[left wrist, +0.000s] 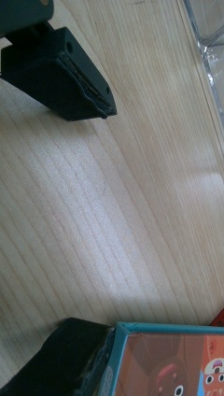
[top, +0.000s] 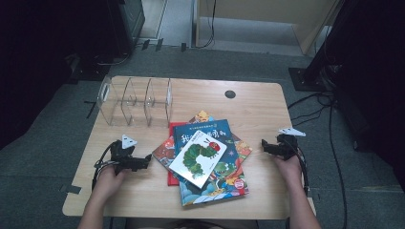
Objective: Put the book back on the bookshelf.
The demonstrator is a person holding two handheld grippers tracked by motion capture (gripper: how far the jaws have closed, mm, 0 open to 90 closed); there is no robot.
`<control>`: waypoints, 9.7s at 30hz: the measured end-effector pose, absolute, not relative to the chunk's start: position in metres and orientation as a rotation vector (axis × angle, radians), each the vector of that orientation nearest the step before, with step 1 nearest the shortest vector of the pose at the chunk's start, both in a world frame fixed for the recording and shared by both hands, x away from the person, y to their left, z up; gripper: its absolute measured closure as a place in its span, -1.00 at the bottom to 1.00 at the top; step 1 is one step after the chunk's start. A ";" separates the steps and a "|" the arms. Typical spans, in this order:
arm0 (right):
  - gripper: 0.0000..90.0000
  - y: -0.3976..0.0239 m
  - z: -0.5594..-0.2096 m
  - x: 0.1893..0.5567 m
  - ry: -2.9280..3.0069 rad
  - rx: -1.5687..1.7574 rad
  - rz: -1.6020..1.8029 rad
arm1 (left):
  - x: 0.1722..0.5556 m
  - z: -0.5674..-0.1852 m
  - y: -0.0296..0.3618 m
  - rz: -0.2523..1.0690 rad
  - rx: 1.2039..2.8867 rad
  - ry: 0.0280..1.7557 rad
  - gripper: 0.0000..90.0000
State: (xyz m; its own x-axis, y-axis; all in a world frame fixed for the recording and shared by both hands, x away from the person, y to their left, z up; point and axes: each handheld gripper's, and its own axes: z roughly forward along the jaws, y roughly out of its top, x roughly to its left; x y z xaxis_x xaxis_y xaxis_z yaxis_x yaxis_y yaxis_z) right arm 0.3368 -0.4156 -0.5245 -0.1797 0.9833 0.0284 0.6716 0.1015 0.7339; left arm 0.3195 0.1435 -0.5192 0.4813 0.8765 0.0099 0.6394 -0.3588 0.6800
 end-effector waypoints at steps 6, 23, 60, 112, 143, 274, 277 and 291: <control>-0.68 -0.415 -0.525 0.337 1.908 1.611 0.863 | 0.321 -0.519 0.144 0.497 2.123 1.233 -1.00; -0.09 -0.399 -0.510 0.334 2.047 1.552 0.917 | 0.322 -0.504 0.154 0.337 2.182 1.164 -0.37; 0.75 -0.329 -0.478 0.288 2.290 1.308 1.175 | 0.331 -0.469 0.099 0.064 2.117 1.001 -0.37; 0.96 -0.242 -0.491 0.287 2.510 1.034 1.220 | 0.327 -0.480 0.058 -0.077 2.247 0.925 -0.65; 1.00 -0.226 -0.493 0.287 2.509 1.004 1.226 | 0.342 -0.473 0.053 -0.134 2.169 1.177 -0.17; -0.26 -0.205 -0.495 0.278 2.523 0.836 1.185 | 0.439 -0.270 0.100 0.051 2.521 1.104 0.74; -0.26 -0.205 -0.495 0.278 2.522 0.835 1.185 | 0.447 -0.270 0.103 0.029 2.496 1.121 0.74; -0.26 -0.205 -0.495 0.278 2.523 0.837 1.184 | 0.484 -0.271 0.101 0.046 2.483 1.265 0.74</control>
State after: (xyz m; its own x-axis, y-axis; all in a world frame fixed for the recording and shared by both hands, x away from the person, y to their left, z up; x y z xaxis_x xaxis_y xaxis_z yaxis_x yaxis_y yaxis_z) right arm 0.2775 -0.2046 -0.4949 -0.8102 0.5853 0.0323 0.3988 0.5100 0.7621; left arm 0.4842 0.1011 -0.2714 0.6003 0.7893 -0.1292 0.7779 -0.5386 0.3237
